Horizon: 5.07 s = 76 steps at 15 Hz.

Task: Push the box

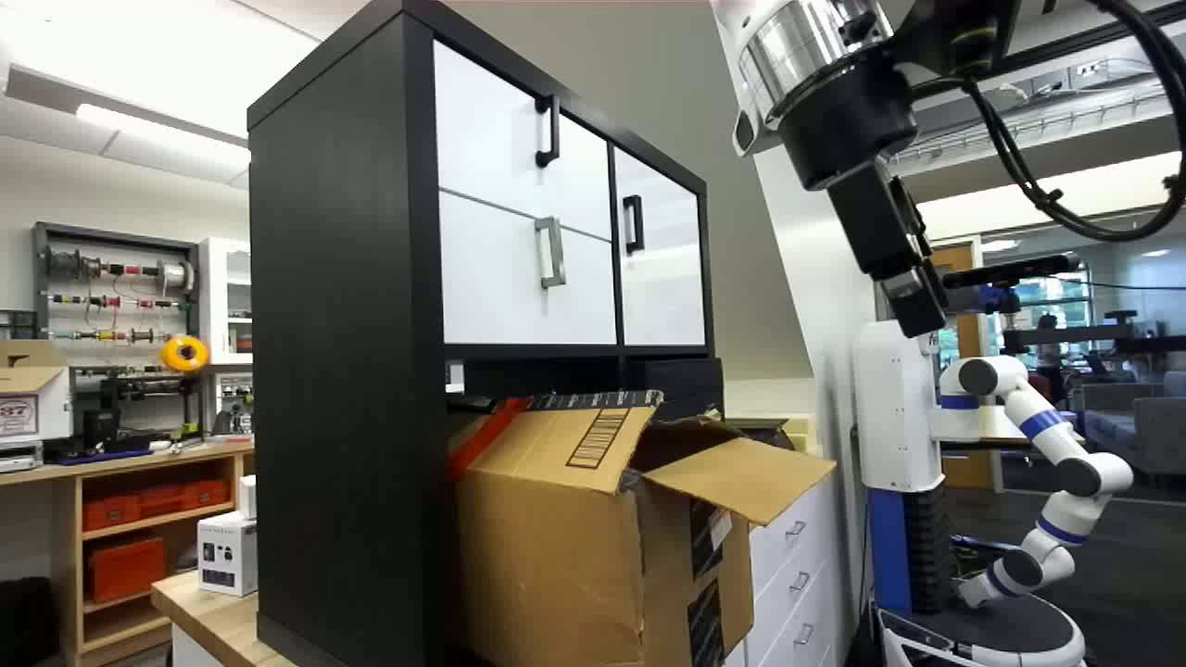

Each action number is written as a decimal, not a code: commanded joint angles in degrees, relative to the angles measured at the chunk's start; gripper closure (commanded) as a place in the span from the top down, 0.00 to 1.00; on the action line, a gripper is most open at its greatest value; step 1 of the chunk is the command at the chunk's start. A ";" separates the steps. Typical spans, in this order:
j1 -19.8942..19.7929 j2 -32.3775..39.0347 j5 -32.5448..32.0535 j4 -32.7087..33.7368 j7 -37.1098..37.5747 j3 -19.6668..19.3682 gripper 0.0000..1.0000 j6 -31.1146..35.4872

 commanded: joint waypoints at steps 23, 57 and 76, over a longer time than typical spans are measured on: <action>1.45 -1.17 -0.01 -7.02 0.30 -3.28 1.00 10.91; -4.85 4.70 -8.24 -32.48 2.67 -7.42 0.67 69.15; -5.36 20.64 -28.75 -20.88 16.32 -11.96 0.05 87.60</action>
